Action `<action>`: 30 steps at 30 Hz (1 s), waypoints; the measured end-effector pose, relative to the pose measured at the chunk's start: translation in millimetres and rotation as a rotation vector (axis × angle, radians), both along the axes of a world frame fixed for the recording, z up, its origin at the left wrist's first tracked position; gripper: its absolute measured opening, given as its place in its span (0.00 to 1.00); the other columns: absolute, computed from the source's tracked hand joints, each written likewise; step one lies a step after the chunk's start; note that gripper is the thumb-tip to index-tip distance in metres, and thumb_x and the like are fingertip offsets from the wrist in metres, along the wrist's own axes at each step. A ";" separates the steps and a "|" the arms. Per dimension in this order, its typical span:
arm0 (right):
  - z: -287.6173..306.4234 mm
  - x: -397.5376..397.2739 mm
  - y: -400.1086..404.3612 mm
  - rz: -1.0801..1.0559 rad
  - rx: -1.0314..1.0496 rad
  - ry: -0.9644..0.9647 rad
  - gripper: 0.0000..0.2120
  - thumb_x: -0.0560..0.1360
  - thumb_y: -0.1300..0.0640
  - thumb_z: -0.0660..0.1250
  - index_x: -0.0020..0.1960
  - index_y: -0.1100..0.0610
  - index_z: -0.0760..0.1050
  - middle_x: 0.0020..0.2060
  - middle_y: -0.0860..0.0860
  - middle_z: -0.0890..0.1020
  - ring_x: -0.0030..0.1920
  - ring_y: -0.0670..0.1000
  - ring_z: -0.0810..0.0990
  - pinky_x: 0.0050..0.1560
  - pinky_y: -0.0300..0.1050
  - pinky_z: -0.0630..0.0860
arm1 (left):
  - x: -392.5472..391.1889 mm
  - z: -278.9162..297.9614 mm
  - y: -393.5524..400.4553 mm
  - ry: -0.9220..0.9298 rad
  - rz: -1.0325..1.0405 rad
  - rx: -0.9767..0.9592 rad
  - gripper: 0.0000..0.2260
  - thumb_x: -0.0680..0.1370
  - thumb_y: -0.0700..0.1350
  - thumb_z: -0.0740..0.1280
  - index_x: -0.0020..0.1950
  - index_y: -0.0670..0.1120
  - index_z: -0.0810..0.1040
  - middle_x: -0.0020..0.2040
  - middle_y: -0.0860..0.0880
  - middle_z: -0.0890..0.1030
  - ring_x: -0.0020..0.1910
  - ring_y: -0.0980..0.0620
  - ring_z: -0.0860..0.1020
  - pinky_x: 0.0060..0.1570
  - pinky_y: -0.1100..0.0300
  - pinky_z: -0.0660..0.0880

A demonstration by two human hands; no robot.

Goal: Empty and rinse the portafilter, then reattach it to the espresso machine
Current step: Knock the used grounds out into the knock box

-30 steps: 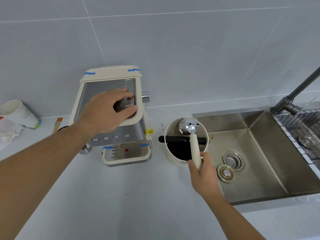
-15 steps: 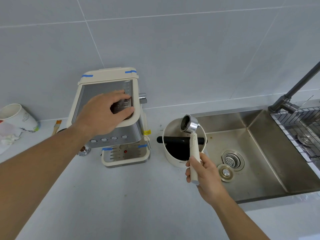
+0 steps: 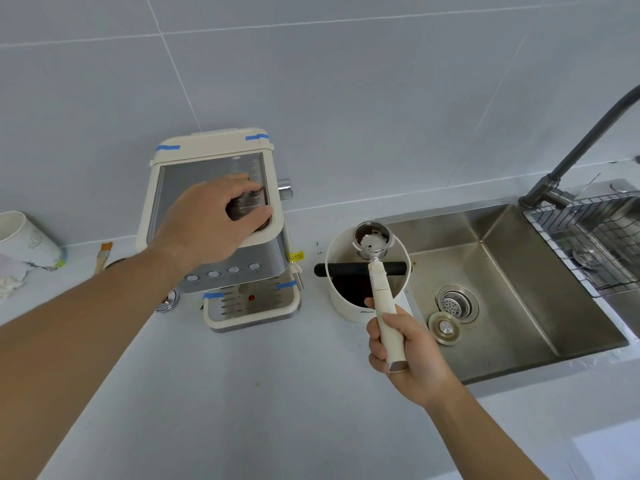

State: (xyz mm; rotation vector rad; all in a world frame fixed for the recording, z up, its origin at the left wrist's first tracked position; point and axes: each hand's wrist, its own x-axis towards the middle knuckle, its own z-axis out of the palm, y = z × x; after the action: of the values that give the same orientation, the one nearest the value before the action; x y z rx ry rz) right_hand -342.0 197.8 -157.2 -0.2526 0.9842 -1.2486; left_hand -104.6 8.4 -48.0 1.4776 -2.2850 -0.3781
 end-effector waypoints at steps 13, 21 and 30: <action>45.3 42.3 14.1 -0.121 -0.019 0.186 0.14 0.79 0.61 0.58 0.61 0.62 0.76 0.35 0.56 0.75 0.23 0.50 0.69 0.21 0.40 0.65 | 6.0 -2.1 -2.5 0.015 -0.096 -0.010 0.21 0.73 0.65 0.60 0.60 0.56 0.78 0.53 0.56 0.80 0.52 0.47 0.78 0.52 0.52 0.74; 73.8 48.4 33.3 -0.188 -0.037 0.280 0.11 0.80 0.61 0.57 0.59 0.60 0.73 0.35 0.57 0.78 0.22 0.52 0.71 0.20 0.40 0.65 | 8.5 -2.1 -1.2 0.011 -0.151 -0.026 0.16 0.75 0.62 0.60 0.55 0.55 0.77 0.49 0.56 0.78 0.48 0.48 0.76 0.50 0.52 0.72; 80.2 29.6 30.4 -0.216 -0.036 0.307 0.12 0.80 0.60 0.57 0.61 0.58 0.74 0.37 0.58 0.81 0.24 0.52 0.71 0.22 0.41 0.67 | 5.1 4.2 1.7 -0.036 -0.167 -0.049 0.11 0.77 0.59 0.60 0.51 0.54 0.76 0.44 0.56 0.77 0.43 0.51 0.75 0.49 0.52 0.70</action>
State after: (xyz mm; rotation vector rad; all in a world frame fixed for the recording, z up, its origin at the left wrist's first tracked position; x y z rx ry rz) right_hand -312.4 228.2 -76.9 -0.3823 1.2793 -1.4534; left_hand -99.5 10.2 -43.9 1.2842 -2.4368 -0.3422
